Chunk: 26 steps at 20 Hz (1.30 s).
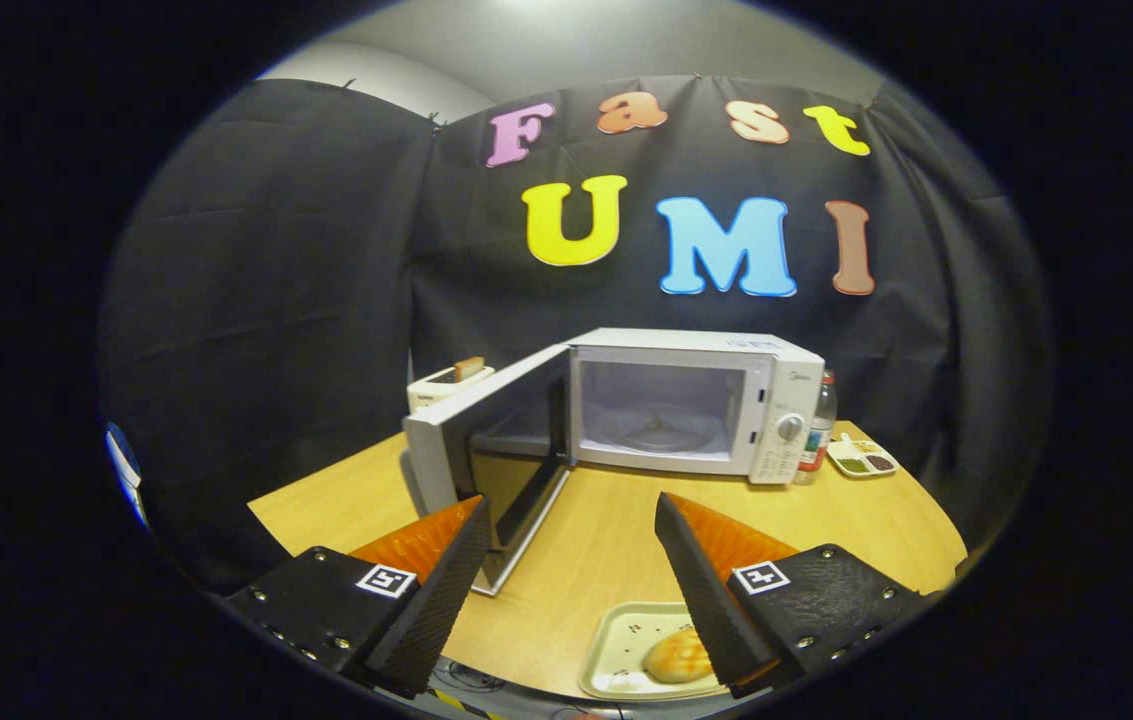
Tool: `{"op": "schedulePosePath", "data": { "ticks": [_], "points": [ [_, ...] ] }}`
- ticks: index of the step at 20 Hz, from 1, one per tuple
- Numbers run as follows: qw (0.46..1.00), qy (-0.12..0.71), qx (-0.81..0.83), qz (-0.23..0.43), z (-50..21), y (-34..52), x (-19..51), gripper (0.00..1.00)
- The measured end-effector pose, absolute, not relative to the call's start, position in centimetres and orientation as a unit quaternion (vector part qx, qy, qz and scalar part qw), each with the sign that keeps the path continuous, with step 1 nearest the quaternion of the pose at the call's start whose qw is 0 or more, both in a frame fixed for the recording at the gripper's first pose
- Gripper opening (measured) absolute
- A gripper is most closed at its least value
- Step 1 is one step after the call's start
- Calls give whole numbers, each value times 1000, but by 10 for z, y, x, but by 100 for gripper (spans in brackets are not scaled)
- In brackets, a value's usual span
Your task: Open the microwave, put the food inside, and close the microwave door.
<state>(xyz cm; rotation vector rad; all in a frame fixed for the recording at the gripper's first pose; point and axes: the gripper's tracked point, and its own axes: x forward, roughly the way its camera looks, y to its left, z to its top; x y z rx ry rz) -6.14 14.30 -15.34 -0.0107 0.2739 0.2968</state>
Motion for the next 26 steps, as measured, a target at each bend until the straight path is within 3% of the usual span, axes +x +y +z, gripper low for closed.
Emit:
{"op": "schedulePosePath", "data": {
  "ticks": [13,26],
  "points": [
    [954,295,10,49,-285,59,-57,100],
    [927,370,-2,67,-338,59,-78,100]
  ]
}}
